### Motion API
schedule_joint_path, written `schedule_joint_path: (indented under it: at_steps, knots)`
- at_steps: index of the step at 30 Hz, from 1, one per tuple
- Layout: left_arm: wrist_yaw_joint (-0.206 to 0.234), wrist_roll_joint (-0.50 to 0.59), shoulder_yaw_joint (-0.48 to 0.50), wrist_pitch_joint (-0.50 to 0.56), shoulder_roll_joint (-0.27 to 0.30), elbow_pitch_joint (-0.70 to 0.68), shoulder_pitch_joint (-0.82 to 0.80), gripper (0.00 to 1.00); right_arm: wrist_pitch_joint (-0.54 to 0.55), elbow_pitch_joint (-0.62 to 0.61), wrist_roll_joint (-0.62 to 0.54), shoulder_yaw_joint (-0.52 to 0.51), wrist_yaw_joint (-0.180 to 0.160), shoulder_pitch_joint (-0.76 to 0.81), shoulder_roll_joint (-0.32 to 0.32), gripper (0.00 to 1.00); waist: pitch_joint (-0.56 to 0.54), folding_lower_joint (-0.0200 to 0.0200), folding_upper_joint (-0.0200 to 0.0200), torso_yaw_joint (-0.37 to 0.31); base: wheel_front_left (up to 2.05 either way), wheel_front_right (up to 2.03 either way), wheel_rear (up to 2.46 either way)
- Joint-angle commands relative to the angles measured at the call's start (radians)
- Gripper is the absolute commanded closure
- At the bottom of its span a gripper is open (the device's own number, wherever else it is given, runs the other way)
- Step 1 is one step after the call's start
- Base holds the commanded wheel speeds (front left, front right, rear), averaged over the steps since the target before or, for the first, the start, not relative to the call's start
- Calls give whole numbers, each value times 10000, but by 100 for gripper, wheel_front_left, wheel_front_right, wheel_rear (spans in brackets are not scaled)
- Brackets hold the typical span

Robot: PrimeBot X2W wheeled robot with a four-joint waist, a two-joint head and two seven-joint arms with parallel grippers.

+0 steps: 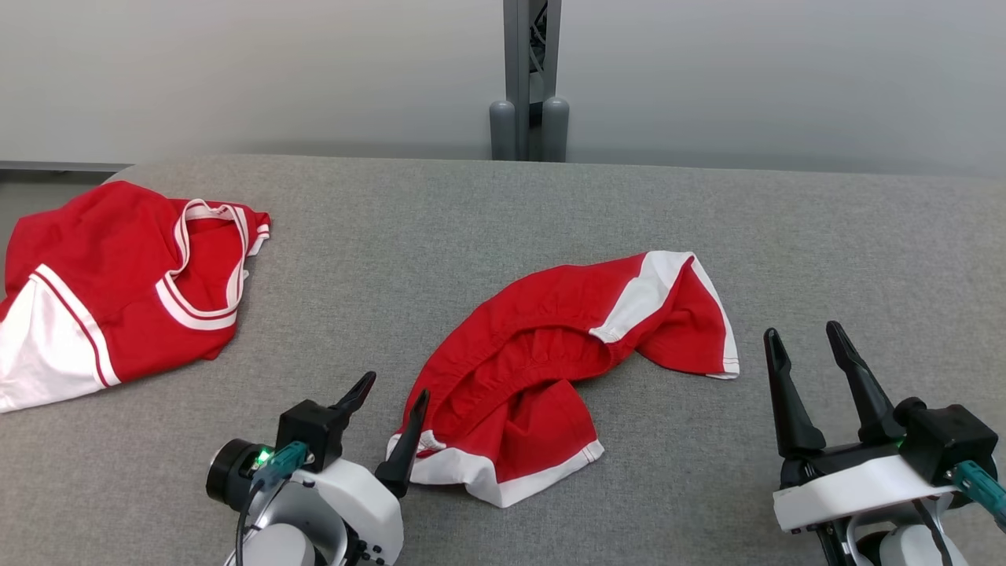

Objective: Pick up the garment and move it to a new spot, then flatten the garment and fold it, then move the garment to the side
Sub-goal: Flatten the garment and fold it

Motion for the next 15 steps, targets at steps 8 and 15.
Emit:
schedule_joint_path:
  at_steps: [8,15]
  knots:
    - [-247,23,-615,2113,511,-14,-539,0,-168,356,97,142,-3,-170,-33,0,189,0,0,-62,0,0,0]
    - [-366,-178,-1201,3753,851,-752,-597,0,-245,626,175,94,-3,-321,-35,0,322,0,0,-172,0,0,0]
